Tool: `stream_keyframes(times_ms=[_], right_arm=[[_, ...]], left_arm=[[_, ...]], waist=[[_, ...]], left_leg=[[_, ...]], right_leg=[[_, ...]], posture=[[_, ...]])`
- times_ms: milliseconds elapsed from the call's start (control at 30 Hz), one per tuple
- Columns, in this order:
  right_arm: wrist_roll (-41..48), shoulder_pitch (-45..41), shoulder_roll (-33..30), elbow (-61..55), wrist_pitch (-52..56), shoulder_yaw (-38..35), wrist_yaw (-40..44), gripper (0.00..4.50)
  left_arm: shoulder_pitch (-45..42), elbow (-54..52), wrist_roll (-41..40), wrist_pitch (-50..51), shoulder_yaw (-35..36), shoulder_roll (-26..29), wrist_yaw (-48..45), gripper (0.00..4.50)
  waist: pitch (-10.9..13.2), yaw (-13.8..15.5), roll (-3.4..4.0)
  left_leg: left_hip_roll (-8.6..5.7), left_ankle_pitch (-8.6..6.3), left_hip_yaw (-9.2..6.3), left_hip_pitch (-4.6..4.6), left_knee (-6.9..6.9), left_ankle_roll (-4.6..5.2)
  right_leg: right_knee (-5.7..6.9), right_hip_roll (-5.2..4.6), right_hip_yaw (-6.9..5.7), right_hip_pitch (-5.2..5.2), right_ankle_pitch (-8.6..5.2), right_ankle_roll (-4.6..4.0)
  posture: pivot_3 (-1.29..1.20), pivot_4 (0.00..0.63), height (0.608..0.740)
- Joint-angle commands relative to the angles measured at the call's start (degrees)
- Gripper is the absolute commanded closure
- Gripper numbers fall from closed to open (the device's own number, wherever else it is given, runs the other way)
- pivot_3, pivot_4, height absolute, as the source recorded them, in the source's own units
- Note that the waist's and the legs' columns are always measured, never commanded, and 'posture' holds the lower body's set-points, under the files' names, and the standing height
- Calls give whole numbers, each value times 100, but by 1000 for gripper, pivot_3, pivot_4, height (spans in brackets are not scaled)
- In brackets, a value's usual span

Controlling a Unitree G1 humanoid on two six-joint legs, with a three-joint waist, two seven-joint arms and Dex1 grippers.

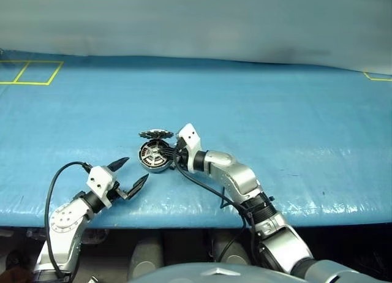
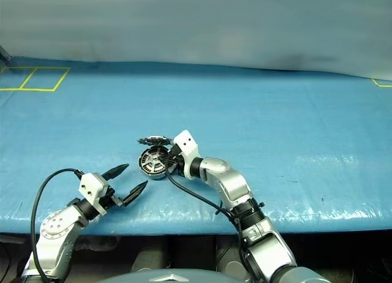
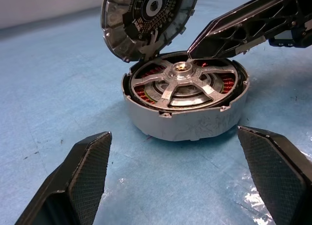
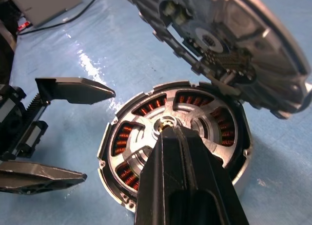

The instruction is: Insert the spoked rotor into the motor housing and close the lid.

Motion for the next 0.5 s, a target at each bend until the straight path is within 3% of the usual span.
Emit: stream_keyframes(times_ms=[33,333,500], right_arm=[[-256,-114,57,295,31,138,-92,4481],[-882,151,-192,129,183,674,-206,4481],[-667,345,-252,-517,-265,400,-58,4481]], left_arm=[[48,-107,22,-149,74,-25,34,0],[31,-84,25,-158,63,-33,52,0],[-47,-41,26,-137,10,-43,19,0]], waist=[[-1,-14,1],[-32,-16,-1],[-33,-5,-3]], left_leg=[[0,0,0,3,0,0],[2,0,1,31,1,-1],[1,-1,1,24,-1,-1]], right_leg=[[2,0,0,1,0,0],[4,-2,0,5,-1,-2],[-1,-3,0,2,-1,-2]], posture=[[0,150,740],[0,150,740],[0,150,740]])
